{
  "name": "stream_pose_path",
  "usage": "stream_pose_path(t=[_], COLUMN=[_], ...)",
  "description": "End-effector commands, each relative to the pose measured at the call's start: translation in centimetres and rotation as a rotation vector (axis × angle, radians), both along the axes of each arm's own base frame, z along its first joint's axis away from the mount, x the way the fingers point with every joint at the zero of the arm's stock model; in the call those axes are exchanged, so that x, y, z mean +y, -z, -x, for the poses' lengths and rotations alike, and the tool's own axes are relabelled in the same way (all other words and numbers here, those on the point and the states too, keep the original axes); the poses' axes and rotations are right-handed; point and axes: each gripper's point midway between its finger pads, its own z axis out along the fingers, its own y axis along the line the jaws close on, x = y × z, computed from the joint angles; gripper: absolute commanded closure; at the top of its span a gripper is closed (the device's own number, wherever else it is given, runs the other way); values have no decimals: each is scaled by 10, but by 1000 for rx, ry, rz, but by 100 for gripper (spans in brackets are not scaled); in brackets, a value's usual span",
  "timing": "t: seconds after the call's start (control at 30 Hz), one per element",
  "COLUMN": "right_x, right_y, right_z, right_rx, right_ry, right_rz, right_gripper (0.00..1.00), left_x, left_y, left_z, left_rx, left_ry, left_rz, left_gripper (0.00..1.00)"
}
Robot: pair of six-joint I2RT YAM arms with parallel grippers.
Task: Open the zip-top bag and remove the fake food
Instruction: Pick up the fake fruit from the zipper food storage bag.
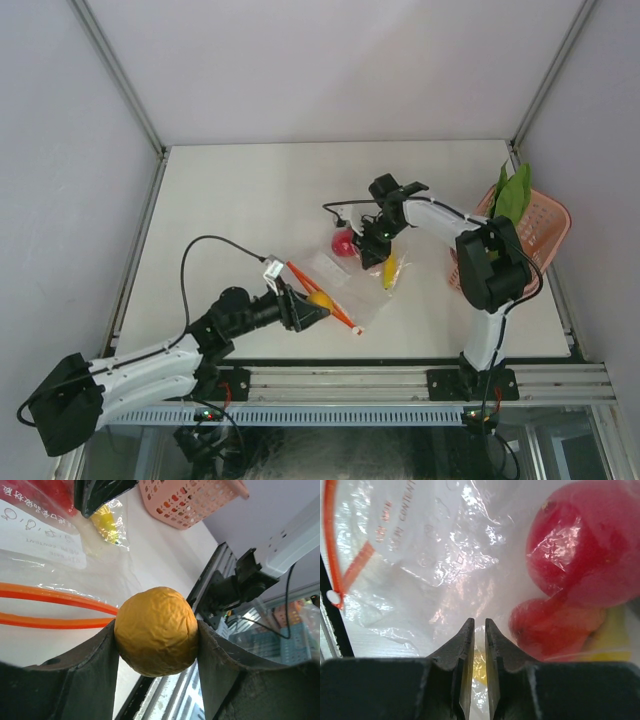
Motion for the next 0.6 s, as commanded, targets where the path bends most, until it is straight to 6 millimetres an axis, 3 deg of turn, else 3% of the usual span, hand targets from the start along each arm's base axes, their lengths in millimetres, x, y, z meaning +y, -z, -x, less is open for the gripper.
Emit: stream_pose_path(t=[0.0, 0.33, 0.57], right_x=[11, 17, 22], right_y=[-49, -96, -137], right_z=[-5, 8, 23], right_rx=[-82, -163, -233], right_ry=[-5, -46, -91], right_rz=[-127, -265, -390], right_gripper=[86, 84, 81], left_x=[-5, 4, 3], left_y=[-48, -100, -111], left_z=[0, -12, -25], left_rx=[65, 121, 160], left_ry=[43, 85, 97], left_rz=[163, 437, 495], left_gripper=[92, 95, 95])
